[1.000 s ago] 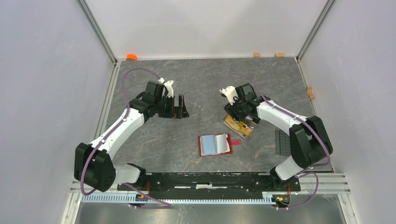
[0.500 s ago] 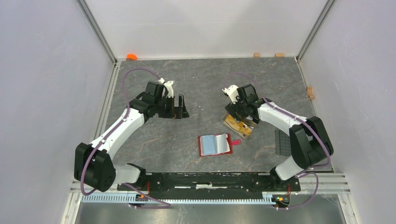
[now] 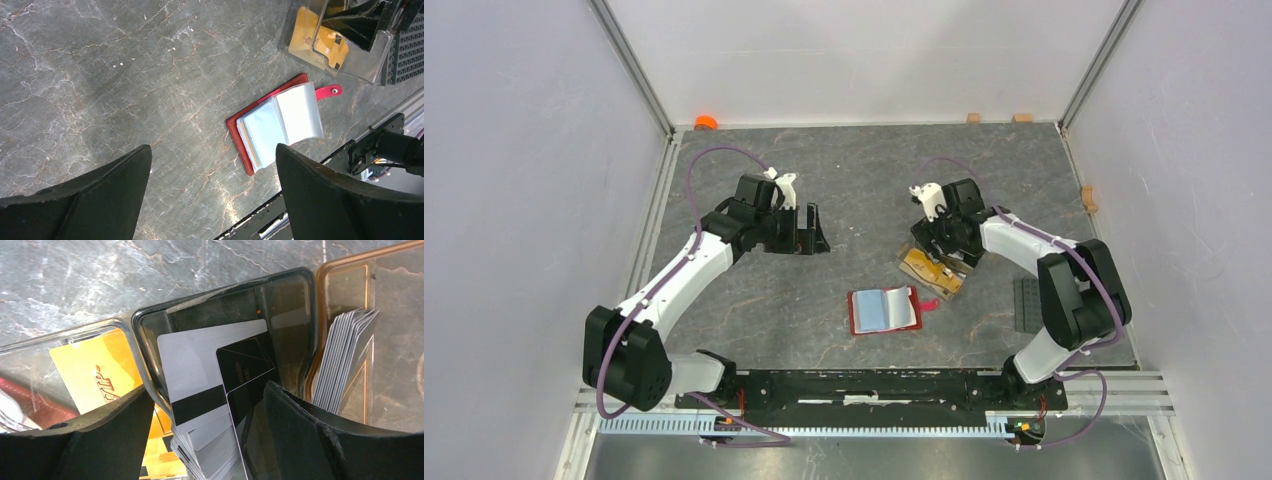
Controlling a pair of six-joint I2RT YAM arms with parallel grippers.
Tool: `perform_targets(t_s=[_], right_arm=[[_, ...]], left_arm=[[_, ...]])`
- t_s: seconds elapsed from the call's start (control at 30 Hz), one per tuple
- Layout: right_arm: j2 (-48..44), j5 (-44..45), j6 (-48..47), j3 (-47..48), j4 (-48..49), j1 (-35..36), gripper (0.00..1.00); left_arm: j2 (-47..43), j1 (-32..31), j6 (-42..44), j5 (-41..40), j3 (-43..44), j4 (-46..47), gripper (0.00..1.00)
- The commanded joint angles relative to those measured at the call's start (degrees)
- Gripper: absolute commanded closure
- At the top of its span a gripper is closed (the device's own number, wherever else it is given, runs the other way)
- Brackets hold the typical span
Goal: Put the credit cards into the card holder
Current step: Pick up the credit card from the storage box.
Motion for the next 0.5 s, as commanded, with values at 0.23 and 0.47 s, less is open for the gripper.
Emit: perform_targets(t_s=[0.23,0.47], right_arm=[[-6.27,-7.92,2.74,1.49,-9.83,0.47,0.2],[-7.74,-9.63,2.7,1.46,-10.7,0.47,0.28]], left_arm=[[-0.33,0.26,2.07,1.19,0.0,0.39,0.0],[-0.27,0.27,2.08,1.13,0.0,0.4,0.0]])
